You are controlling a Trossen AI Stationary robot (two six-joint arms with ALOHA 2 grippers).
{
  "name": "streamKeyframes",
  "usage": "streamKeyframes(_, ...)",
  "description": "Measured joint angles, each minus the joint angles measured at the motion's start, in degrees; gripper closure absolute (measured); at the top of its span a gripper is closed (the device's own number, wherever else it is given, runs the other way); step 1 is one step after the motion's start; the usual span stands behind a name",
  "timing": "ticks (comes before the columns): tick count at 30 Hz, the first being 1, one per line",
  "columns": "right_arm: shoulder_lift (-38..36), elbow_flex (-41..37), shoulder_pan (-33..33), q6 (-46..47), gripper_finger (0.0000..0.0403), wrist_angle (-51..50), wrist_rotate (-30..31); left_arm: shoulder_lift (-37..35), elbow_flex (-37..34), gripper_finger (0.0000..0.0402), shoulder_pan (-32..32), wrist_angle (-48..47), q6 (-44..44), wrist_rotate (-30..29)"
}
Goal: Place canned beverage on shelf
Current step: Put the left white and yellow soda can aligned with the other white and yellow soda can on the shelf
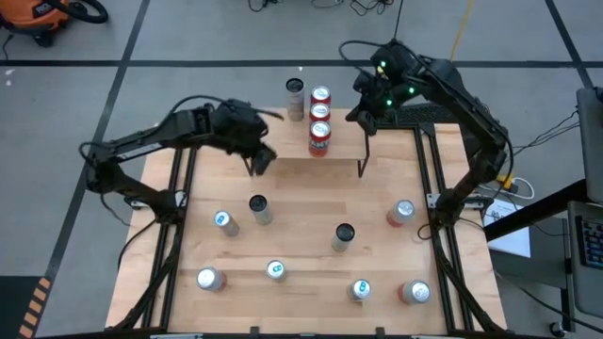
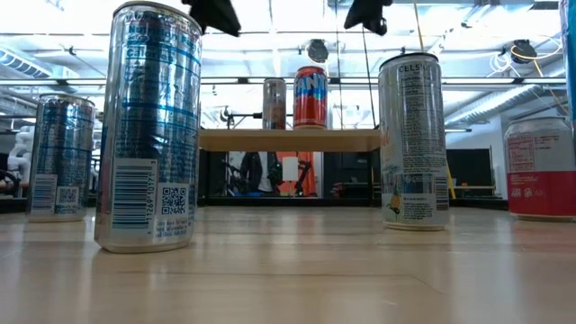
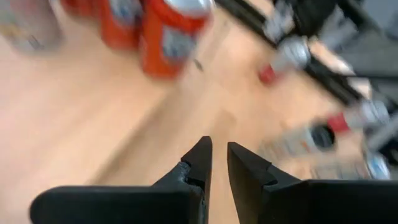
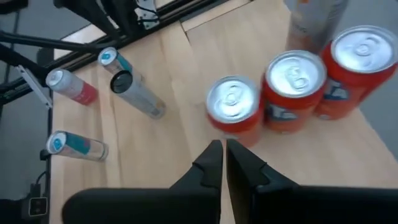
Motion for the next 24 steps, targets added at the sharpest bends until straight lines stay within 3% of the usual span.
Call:
streamKeyframes(4,-1.56,0.00,5.17,6.79,0.0403,0.39,4.58,-1.68,0.02,0.0296,-3.73,-8.63,1.83,1.38)
streamKeyframes(8,-2.57,0.00,10.83,14.03,0.0403,1.79,7.98,-1.70,-0.03,0.0223,-7.82,-15.65,2.91,1.39)
streamKeyframes(15,-2.26,0.00,21.20,20.60,0.0403,1.29,13.99,-1.69,-0.03,0.0114,-15.34,-17.31,1.34,-4.35)
streamKeyframes(20,-2.21,0.00,27.01,23.87,0.0403,1.09,18.88,-1.28,-0.57,0.0068,-17.13,-17.67,-1.13,-4.72)
streamKeyframes(24,-2.24,0.00,30.50,24.93,0.0403,1.07,22.57,-1.10,-2.88,0.0055,-17.88,-18.43,-1.93,-4.76)
